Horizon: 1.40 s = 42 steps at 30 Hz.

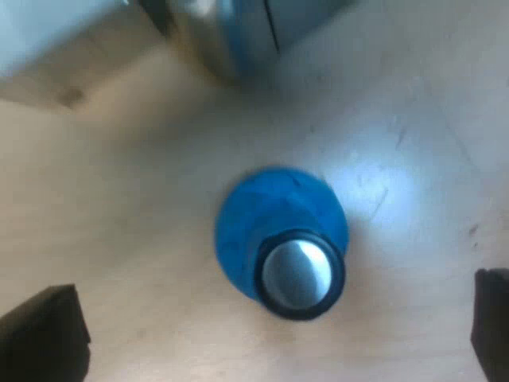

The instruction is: Grind coffee beans and then tamp

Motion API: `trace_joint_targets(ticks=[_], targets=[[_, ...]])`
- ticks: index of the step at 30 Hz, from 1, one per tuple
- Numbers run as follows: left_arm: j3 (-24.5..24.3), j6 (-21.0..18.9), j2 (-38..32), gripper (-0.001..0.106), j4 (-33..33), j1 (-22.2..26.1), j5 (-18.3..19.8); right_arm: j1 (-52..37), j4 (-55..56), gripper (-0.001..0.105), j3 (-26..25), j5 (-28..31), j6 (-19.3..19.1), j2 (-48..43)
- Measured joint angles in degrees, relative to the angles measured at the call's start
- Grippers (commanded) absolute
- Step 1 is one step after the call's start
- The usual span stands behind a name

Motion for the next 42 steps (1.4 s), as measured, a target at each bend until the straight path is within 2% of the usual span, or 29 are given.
trace_joint_targets(ticks=[2, 5, 9, 12, 14, 15, 16, 18, 21, 22, 24, 28, 31, 34, 35, 37, 40, 42], targets=[[-0.23, 0.0, -2.77, 0.105, 0.0, 0.0, -0.79, 0.0, 4.3, 0.077, -2.86, 0.0, 3.66, -1.72], [-2.71, 0.0, -10.07, 0.105, 1.57, 0.0, -1.18, -0.45, 9.46, 0.077, -5.96, 0.2, 4.29, -4.52], [-6.85, -0.83, -12.7, 0.105, 4.85, 0.0, -1.15, -2.46, 15.92, 0.077, -8.46, 1.52, 4.3, -8.45], [-11.26, -3.55, -12.85, 0.105, 5.89, 0.71, -1.15, -5.96, 22.97, 0.077, -9.66, 2.44, 4.54, -12.57], [-13.37, -5.1, -12.85, 0.105, 5.91, 2.41, 0.92, -8.56, 26.32, 0.077, -10.08, 2.53, 4.74, -14.73], [-14.32, -5.38, -12.85, 0.105, 5.91, 3.97, 2.91, -11.02, 28.88, 0.077, -10.25, 2.53, 4.72, -17.07], [-14.48, -5.39, -12.85, 0.105, 5.91, 4.3, 3.32, -13.69, 31.68, 0.077, -10.41, 2.63, 4.72, -19.13], [-15.93, -5.89, -13.01, 0.105, 5.91, 7.86, 7.68, -17.45, 34.19, 0.077, -10.4, 2.59, 5.79, -21.51], [-16.46, -6.1, -12.99, 0.105, 6.18, 10.84, 10.02, -24.03, 39.82, 0.077, -10.4, 1.19, 6.02, -24.98], [-16.63, -6.43, -12.99, 0.105, 6.5, 13.25, 10.26, -27.93, 42.71, 0.077, -10.4, 0.77, 6.02, -26.37], [-16.6, -6.63, -12.99, 0.105, 6.86, 14.41, 9.62, -32.96, 46.23, 0.077, -10.4, -0.41, 5.87, -27.64], [-16.6, -6.74, -12.99, 0.105, 7.64, 14.64, 9.91, -45.64, 53.58, 0.077, -10.4, -3.96, 2.94, -29.49], [-16.6, -6.74, -12.99, 0.105, 8.65, 14.64, 7.19, -53.5, 57.22, 0.077, -10.4, -5.13, -0.3, -30.43], [-16.6, -5.63, -12.99, 0.105, 10.27, 14.64, 4.1, -57.03, 58.99, 0.077, -10.4, -5.19, -1.99, -30.86], [-16.6, -5.52, -12.99, 0.105, 10.82, 14.47, 3.18, -61.02, 60.37, 0.077, -10.4, -5.09, -4.2, -31.45], [-16.6, -4.85, -13.48, 0.105, 12.53, 12.71, -2.37, -64.54, 61.63, 0.077, -10.4, -5.41, -7.48, -32.4], [-16.6, -4.22, -15.46, 0.105, 13.22, 9.99, -5.95, -68.84, 63.19, 0.077, -10.4, -5.19, -11.34, -34.14], [-16.6, -4.24, -17.22, 0.105, 13.22, 9.49, -7.19, -69.34, 63.45, 0.077, -10.4, -5.1, -11.81, -35.56]])
